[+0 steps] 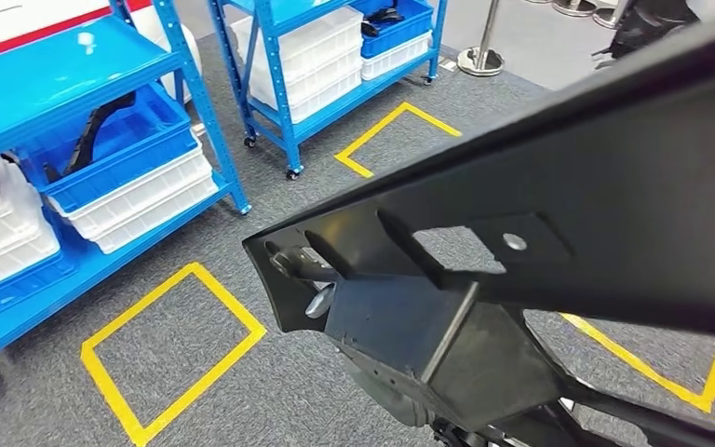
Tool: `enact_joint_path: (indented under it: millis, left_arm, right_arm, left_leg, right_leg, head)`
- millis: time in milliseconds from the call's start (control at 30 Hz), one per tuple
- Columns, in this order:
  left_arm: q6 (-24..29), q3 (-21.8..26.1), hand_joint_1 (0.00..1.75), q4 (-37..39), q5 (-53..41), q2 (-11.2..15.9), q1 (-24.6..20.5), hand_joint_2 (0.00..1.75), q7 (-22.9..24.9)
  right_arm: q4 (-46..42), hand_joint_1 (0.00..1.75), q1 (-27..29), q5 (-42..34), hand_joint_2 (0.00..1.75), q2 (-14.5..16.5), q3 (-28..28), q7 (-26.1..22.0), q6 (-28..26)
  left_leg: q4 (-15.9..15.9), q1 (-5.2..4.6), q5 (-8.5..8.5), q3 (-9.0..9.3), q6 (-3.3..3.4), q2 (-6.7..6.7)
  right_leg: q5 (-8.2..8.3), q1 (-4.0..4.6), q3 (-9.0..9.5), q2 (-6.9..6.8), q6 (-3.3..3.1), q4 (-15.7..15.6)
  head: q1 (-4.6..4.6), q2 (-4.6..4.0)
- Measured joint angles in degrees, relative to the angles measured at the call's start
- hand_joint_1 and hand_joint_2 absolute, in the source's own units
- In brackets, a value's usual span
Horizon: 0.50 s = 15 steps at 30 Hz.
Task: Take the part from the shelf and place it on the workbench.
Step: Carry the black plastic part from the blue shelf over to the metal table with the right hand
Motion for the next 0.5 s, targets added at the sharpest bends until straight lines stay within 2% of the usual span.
enact_joint_path:
  millis: [67, 100, 133, 167, 200, 233, 300, 333, 367, 433, 467, 500]
  left_arm:
    - [-0.1, 0.0, 0.00, 0.0, 0.2, 0.0, 0.2, 1.75, 0.3]
    - [-0.1, 0.0, 0.00, 0.0, 0.3, 0.0, 0.1, 1.75, 0.4]
    - [-0.2, 0.1, 0.00, 0.0, 0.4, 0.0, 0.0, 1.75, 0.6]
    - [-0.3, 0.1, 0.00, 0.0, 0.4, 0.0, -0.1, 1.75, 0.7]
    - [-0.3, 0.1, 0.00, 0.0, 0.4, 0.0, -0.2, 1.75, 0.9]
    - [-0.4, 0.1, 0.00, 0.0, 0.4, 0.0, -0.1, 1.75, 1.0]
    - [-0.4, 0.0, 0.00, 0.0, 0.4, 0.0, 0.2, 1.75, 1.0]
    - [-0.4, 0.0, 0.00, 0.0, 0.4, 0.0, 0.4, 1.75, 0.9]
    - [-0.4, 0.0, 0.00, 0.0, 0.4, 0.0, 0.4, 1.75, 0.7]
    - [-0.2, 0.0, 0.00, 0.0, 0.4, -0.1, 0.3, 1.75, 0.2]
    - [-0.1, 0.0, 0.00, 0.0, 0.4, -0.1, 0.3, 1.75, -0.1]
    - [0.1, 0.0, 0.00, 0.0, 0.4, -0.1, 0.2, 1.75, -0.3]
  right_arm:
    - [0.0, 1.75, 0.0, 0.1, 1.75, 0.1, 0.1, -0.2, 0.0]
    - [0.0, 1.75, 0.2, 0.1, 1.75, 0.1, 0.1, -0.3, 0.1]
    - [0.0, 1.75, 0.3, 0.2, 1.75, 0.1, 0.2, -0.3, 0.1]
    - [0.0, 1.75, 0.4, 0.3, 1.75, 0.1, 0.2, -0.3, 0.2]
    - [0.0, 1.75, 0.5, 0.4, 1.75, 0.1, 0.2, -0.4, 0.2]
    - [0.0, 1.75, 0.5, 0.5, 1.75, 0.1, 0.2, -0.4, 0.2]
    - [0.0, 1.75, 0.4, 0.7, 1.75, 0.2, 0.3, -0.5, 0.3]
    - [0.0, 1.75, 0.4, 0.9, 1.75, 0.2, 0.3, -0.5, 0.4]
    - [0.0, 1.75, 0.4, 1.0, 1.75, 0.2, 0.3, -0.5, 0.5]
    - [0.0, 1.75, 0.5, 1.3, 1.75, 0.2, 0.3, -0.5, 0.7]
    - [-0.1, 1.75, 0.5, 1.3, 1.75, 0.2, 0.3, -0.5, 0.7]
    - [-0.1, 1.75, 0.5, 1.3, 1.75, 0.2, 0.3, -0.5, 0.8]
  left_leg:
    - [7.3, 0.35, -4.05, -3.12, -0.58, -2.54]
    - [11.6, 0.46, -5.87, -5.00, -0.77, -2.97]
    - [14.7, 0.56, -6.83, -6.31, -0.92, -3.11]
    - [15.6, 0.68, -6.59, -6.58, -1.04, -3.14]
    - [14.0, 0.85, -5.23, -5.72, -1.15, -3.25]
    - [10.3, 1.09, -3.11, -3.93, -1.25, -3.70]
    - [2.1, 1.71, 0.34, -0.26, -1.41, -6.23]
    - [-0.4, 1.86, 1.09, 0.69, -1.38, -7.33]
    - [-1.4, 1.86, 1.16, 0.93, -1.20, -8.00]
    - [-1.5, 1.67, 1.28, 0.70, -0.47, -7.21]
    - [-1.6, 1.66, 1.46, 0.66, -0.02, -6.64]
    - [-1.7, 1.68, 1.65, 0.67, 0.45, -5.97]
  right_leg:
    - [0.25, -0.20, -0.24, 0.94, -0.35, 0.0]
    - [0.34, -0.21, -0.36, 1.48, -0.42, 0.0]
    - [0.41, -0.23, -0.45, 2.08, -0.42, 0.0]
    - [0.49, -0.29, -0.49, 2.75, -0.36, 0.0]
    - [0.56, -0.36, -0.49, 3.50, -0.27, 0.1]
    - [0.62, -0.46, -0.48, 4.30, -0.14, 0.2]
    - [0.74, -0.49, -0.77, 5.88, 0.32, 0.5]
    - [0.88, -0.48, -1.13, 6.56, 0.67, 0.6]
    - [1.07, -0.47, -1.55, 7.19, 1.07, 0.7]
    - [1.43, -0.64, -2.27, 8.01, 1.79, 0.8]
    - [1.14, -0.65, -2.61, 7.24, 2.06, 1.3]
    - [0.21, -0.63, -3.30, 5.88, 2.29, 2.7]
  head:
    - [-0.10, 0.00]
    - [-0.12, 0.00]
    - [-0.12, 0.00]
    - [-0.12, 0.00]
    - [-0.13, 0.00]
    - [-0.13, 0.00]
    - [-0.13, 0.00]
    - [-0.13, 0.00]
    - [-0.14, 0.00]
    - [-0.14, 0.00]
    - [-0.10, 0.00]
    - [-0.04, 0.00]
